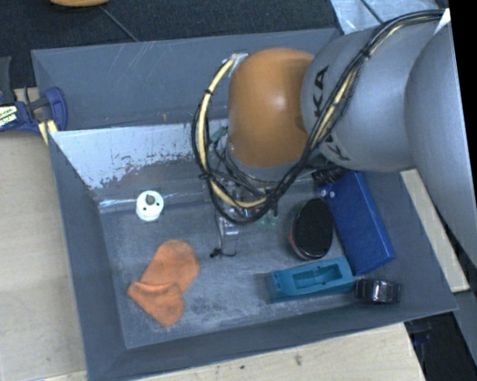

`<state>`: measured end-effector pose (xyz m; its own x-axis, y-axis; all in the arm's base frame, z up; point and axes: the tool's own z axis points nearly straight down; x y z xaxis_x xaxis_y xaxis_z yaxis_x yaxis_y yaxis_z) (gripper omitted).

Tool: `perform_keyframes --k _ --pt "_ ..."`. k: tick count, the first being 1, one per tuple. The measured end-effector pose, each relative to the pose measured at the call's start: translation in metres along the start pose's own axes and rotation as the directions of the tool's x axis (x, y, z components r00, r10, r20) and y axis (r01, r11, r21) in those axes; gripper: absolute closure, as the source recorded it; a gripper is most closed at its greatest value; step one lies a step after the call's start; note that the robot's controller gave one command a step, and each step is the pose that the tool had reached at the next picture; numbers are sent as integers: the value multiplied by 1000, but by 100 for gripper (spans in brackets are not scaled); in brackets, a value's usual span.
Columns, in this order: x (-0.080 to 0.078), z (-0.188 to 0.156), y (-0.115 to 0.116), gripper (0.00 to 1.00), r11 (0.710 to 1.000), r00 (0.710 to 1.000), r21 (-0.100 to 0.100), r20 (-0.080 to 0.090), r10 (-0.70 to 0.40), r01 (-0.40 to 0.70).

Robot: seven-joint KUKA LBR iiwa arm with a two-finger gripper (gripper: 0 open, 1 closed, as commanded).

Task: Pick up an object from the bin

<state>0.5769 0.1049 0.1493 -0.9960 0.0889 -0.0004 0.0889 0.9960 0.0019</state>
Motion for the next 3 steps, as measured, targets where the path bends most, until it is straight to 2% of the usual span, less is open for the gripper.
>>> perform_keyframes --k 1,2,3 --pt "10 23 13 0 998 998 1 6 -69 69" --pt "32 60 57 0 997 997 2 4 -76 76" --pt "77 79 38 100 997 997 2 2 -76 76"
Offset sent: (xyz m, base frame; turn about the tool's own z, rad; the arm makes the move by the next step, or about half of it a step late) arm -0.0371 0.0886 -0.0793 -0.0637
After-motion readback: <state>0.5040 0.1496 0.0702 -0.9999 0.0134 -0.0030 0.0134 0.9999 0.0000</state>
